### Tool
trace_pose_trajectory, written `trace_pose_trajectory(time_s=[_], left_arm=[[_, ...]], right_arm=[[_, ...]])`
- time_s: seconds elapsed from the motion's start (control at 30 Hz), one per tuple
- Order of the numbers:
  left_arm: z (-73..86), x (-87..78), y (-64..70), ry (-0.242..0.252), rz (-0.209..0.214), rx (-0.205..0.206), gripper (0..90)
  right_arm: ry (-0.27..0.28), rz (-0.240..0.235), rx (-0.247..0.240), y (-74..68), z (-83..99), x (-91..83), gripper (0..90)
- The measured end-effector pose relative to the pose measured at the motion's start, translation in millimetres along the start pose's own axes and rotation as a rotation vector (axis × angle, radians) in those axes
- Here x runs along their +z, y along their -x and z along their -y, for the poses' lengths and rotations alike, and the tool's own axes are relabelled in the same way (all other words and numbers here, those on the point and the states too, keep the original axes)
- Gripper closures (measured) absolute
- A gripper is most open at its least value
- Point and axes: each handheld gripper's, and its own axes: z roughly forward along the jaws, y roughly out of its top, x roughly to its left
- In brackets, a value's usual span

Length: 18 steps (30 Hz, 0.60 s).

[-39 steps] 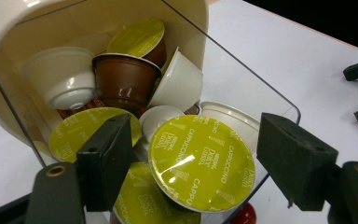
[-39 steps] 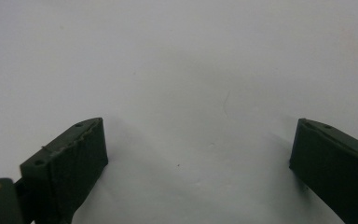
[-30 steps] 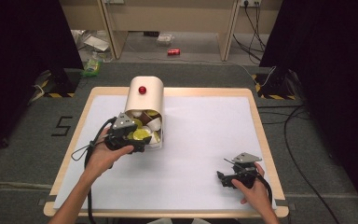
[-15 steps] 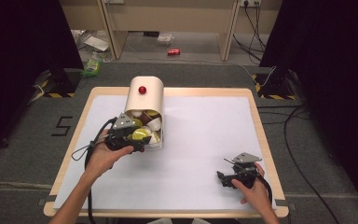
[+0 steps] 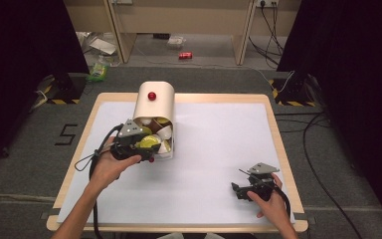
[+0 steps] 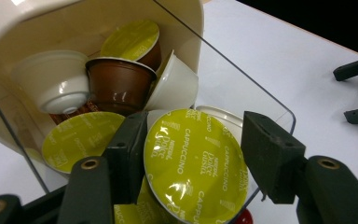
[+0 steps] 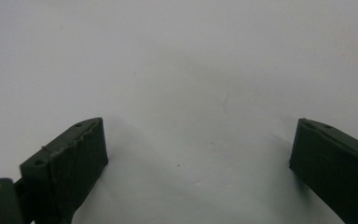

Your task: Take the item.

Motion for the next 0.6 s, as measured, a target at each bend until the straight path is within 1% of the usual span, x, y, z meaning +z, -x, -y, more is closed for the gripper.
trace_pose_trajectory(time_s=[0.3, 0.5, 0.6], left_arm=[[-5.6, -6.2, -0.9, 0.015, -0.003, 0.0, 42.4], [-9.9, -13.8, -3.0, 0.024, -0.012, 0.007, 42.4], [-11.3, -19.2, -5.0, 0.033, -0.014, 0.004, 42.5]], right_arm=[[0.0, 0.0, 0.0, 0.0, 0.0, 0.0, 4.3], [0.0, -0.001, 0.0, 0.1, 0.0, 0.0, 4.3], [0.001, 0.0, -0.001, 0.1, 0.0, 0.1, 4.3]])
